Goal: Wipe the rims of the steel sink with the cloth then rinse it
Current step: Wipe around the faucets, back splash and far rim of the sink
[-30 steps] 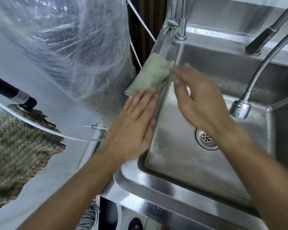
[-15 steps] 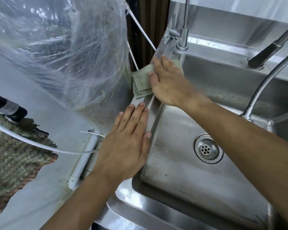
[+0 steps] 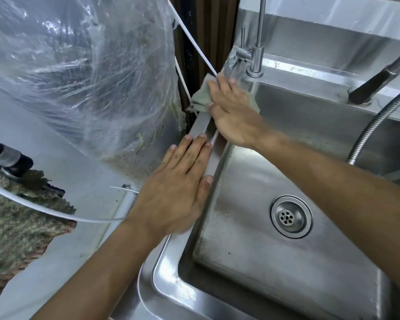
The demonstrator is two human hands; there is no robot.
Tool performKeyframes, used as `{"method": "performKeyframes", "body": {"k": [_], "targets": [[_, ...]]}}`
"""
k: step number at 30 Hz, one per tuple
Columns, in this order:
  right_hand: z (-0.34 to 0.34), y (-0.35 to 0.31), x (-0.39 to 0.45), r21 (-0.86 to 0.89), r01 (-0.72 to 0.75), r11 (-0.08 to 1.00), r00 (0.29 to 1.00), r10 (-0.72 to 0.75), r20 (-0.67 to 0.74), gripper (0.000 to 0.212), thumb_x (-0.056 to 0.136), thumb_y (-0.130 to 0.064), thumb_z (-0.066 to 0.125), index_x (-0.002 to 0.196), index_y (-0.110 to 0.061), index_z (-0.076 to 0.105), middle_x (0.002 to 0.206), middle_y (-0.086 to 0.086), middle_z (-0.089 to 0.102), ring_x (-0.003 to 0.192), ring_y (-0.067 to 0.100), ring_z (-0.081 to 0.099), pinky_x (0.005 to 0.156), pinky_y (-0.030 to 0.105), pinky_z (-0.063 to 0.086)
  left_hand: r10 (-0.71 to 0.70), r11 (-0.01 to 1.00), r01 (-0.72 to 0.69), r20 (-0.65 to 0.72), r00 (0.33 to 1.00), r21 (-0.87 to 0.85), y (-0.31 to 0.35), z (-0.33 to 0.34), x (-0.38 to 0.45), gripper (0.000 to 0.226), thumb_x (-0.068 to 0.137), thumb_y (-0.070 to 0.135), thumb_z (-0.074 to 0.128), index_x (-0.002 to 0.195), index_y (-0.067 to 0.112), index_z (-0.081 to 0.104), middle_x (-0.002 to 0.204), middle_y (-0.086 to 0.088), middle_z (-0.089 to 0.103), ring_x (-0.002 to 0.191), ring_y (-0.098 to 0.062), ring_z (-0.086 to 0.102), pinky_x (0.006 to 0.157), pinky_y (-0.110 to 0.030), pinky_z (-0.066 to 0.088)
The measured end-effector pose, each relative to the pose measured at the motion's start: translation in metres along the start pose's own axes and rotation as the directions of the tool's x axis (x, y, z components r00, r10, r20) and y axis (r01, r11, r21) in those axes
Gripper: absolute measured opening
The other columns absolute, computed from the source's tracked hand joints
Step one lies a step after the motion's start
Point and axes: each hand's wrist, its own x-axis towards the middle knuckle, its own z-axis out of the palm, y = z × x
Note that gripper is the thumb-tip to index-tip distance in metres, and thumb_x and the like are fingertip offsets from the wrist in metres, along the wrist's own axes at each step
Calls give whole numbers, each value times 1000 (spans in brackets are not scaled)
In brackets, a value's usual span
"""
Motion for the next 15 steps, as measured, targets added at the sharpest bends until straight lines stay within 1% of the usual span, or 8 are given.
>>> {"method": "performKeyframes", "body": {"k": [3, 5, 6, 8, 10, 12, 13, 15], "targets": [[-20, 23, 0, -152, 330, 932, 944, -320, 86, 54, 112, -32, 26, 165, -24, 16, 173, -6, 0, 156, 10, -17, 124, 30, -12, -3, 1000, 3, 28, 1000, -1, -3, -4, 22, 66, 106, 45, 10, 164, 15, 0, 172, 0, -9, 157, -16, -18, 127, -34, -10], [-28, 38, 10, -202, 459, 865, 887, -432, 165, 53, 113, -33, 26, 164, -25, 18, 173, -6, 7, 158, 9, -9, 127, 31, -8, -3, 1000, 3, 35, 999, -1, -1, -3, 34, 67, 105, 46, 9, 163, 15, -4, 172, -1, -13, 156, -15, -21, 125, -32, -14], [-26, 44, 13, -213, 456, 864, 889, -429, 162, 53, 113, -35, 24, 164, -24, 19, 173, -5, 10, 159, 11, -4, 129, 33, -5, -8, 1000, 8, 30, 1000, -4, 0, -1, 35, 67, 105, 46, 10, 163, 15, -4, 172, -1, -13, 156, -15, -21, 125, -32, -14], [-20, 47, 18, -205, 379, 902, 925, -377, 51, 54, 113, -38, 22, 164, -23, 20, 172, -2, 15, 160, 14, 2, 131, 41, 1, -19, 1000, 19, -6, 1000, -4, 0, 1, 33, 65, 107, 45, 13, 163, 13, 1, 172, -2, -8, 157, -16, -16, 127, -34, -11], [-11, 39, 14, -81, 210, 974, 973, -216, -82, 54, 112, -38, 22, 164, -24, 19, 173, -3, 12, 160, 15, 0, 131, 46, 1, -21, 1000, 21, -42, 999, 7, 1, 4, 29, 64, 109, 43, 16, 163, 12, 7, 173, -4, -2, 159, -18, -11, 129, -36, -7], [-1, 23, 2, 29, 56, 998, 994, -53, -95, 55, 113, -36, 21, 165, -25, 10, 174, -6, 1, 159, 14, -10, 130, 43, -6, -25, 1000, 26, -49, 998, 11, 2, 4, 29, 64, 108, 43, 15, 163, 11, 8, 173, -4, 0, 159, -18, -9, 129, -38, -4], [3, 17, -5, 15, 44, 999, 997, -43, -61, 56, 113, -36, 20, 166, -25, 6, 173, -6, -3, 159, 14, -13, 130, 41, -8, -27, 1000, 28, -50, 998, 10, 3, 4, 30, 64, 108, 43, 15, 163, 11, 9, 173, -4, 1, 159, -18, -9, 130, -39, -2], [-2, 17, -14, -98, 154, 983, 988, -154, 7, 57, 112, -37, 20, 166, -23, 8, 174, -4, 1, 159, 17, -6, 130, 38, -4, -23, 1000, 24, -47, 999, 14, 3, 3, 31, 64, 109, 43, 16, 163, 11, 8, 173, -4, 0, 159, -18, -9, 130, -40, -1]]}}
